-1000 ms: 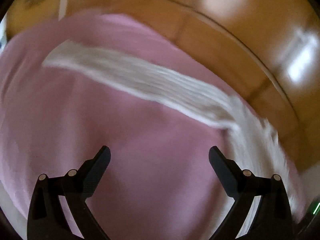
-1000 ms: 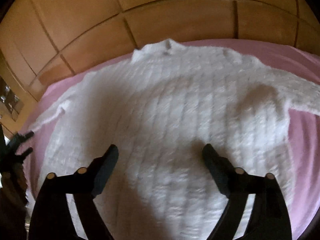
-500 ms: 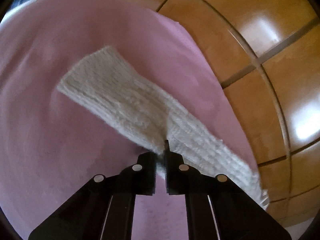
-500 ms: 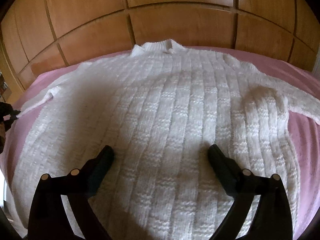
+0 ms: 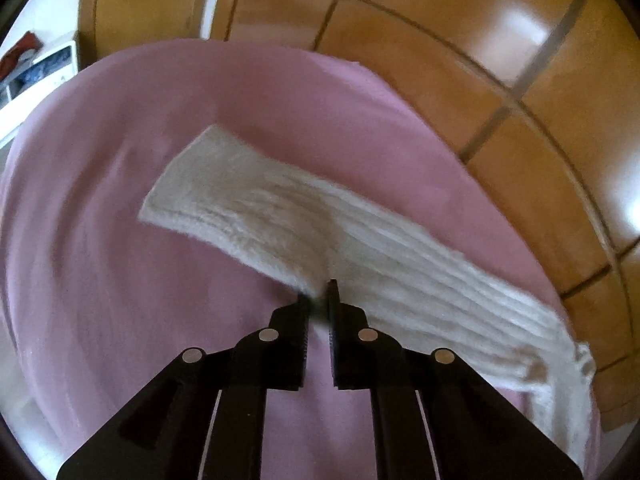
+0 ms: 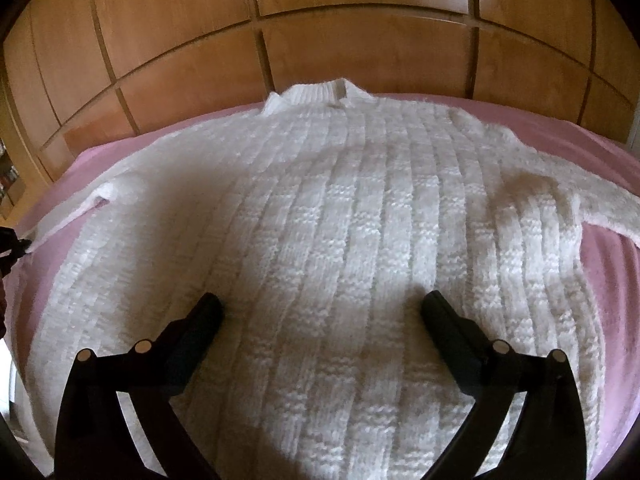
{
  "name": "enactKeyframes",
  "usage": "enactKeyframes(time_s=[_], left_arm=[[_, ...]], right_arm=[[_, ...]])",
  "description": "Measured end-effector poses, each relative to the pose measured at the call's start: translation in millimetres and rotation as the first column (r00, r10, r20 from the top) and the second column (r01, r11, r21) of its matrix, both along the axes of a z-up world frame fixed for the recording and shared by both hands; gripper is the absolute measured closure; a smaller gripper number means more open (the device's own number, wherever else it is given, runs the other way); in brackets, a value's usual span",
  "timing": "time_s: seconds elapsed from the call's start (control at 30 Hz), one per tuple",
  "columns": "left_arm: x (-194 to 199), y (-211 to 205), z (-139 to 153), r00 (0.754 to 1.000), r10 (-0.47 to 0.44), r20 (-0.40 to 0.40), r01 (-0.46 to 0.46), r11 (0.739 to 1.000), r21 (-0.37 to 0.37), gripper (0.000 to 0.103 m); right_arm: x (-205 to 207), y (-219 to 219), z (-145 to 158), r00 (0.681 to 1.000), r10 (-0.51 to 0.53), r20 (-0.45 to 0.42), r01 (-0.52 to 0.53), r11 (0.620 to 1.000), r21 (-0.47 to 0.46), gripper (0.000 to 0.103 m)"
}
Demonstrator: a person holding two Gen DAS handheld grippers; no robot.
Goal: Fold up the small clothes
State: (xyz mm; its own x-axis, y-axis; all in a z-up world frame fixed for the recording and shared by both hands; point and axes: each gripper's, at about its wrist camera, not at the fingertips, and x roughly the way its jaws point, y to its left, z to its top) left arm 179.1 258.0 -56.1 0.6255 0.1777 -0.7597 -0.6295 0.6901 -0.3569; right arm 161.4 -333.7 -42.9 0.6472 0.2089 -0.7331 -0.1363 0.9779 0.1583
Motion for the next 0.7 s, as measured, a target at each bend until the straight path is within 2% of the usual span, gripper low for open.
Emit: enactKeyframes(time_s=[0.03,0.07,0.13,0.17,0.23,0.27,0.33,0.37,0.43,0.47,0.53,0.57,0.6,0.63,0.67,0.7], left_arm=[[-5,-7,4,1.0,-0.028,0.014,0.028,1.0,0.002,0.07],[-9,-26,12,0.994,-0.096,0.049,0.096,0.995,0.01,0.054],[-18,-52,21,0.974,-0.202,0.101,0.203,0.979,0.003,0.046],[-20,-66,23,0.956,-0.267,0.124,0.269,0.963,-0.005,0.046],[-27,-102,21,0.895,-0.422,0.146,0.431,0.902,-0.035,0.046],[-30,-113,19,0.871,-0.468,0.153,0.48,0.876,-0.052,0.046],[-40,-145,7,0.802,-0.579,0.147,0.594,0.8,-0.087,0.046],[-46,-157,1,0.775,-0.615,0.145,0.631,0.769,-0.107,0.046],[-56,-173,-8,0.737,-0.662,0.136,0.675,0.725,-0.134,0.046],[-62,-180,-13,0.728,-0.674,0.127,0.686,0.712,-0.15,0.046],[-72,-190,-20,0.713,-0.692,0.112,0.7,0.698,-0.152,0.046],[-75,-192,-22,0.711,-0.696,0.105,0.703,0.697,-0.143,0.046],[-79,-196,-25,0.705,-0.703,0.094,0.708,0.692,-0.138,0.054],[-84,-199,-28,0.695,-0.714,0.085,0.718,0.682,-0.141,0.084],[-85,-203,-30,0.682,-0.728,0.074,0.729,0.668,-0.148,0.098],[-89,-205,-31,0.679,-0.731,0.066,0.732,0.667,-0.142,0.098]], right_arm=[[0,-4,3,1.0,-0.003,-0.004,0.003,1.0,0.007,0.003],[-3,-10,7,1.0,-0.018,-0.003,0.018,1.0,0.025,0.003],[-12,-27,15,0.998,-0.066,0.009,0.065,0.996,0.059,0.003],[-16,-35,17,0.997,-0.082,0.009,0.082,0.994,0.068,0.003],[-29,-59,21,0.99,-0.144,0.003,0.144,0.988,0.057,0.003],[-34,-67,21,0.986,-0.169,0.004,0.169,0.984,0.048,0.003],[-52,-93,20,0.972,-0.237,-0.007,0.237,0.971,0.031,0.003],[-62,-105,19,0.963,-0.267,-0.014,0.268,0.963,0.024,0.003],[-79,-121,13,0.956,-0.291,-0.042,0.292,0.956,0.023,0.003],[-88,-126,8,0.956,-0.284,-0.073,0.286,0.958,0.025,0.005],[-101,-128,-1,0.96,-0.247,-0.132,0.254,0.966,0.043,0.027],[-109,-126,-4,0.962,-0.23,-0.147,0.239,0.97,0.048,0.031],[-121,-122,-3,0.967,-0.214,-0.137,0.222,0.974,0.044,0.05],[-126,-118,-3,0.97,-0.201,-0.139,0.209,0.977,0.047,0.066],[-131,-113,-2,0.972,-0.185,-0.146,0.194,0.979,0.054,0.075],[-132,-110,-1,0.974,-0.173,-0.148,0.183,0.981,0.057,0.09]])
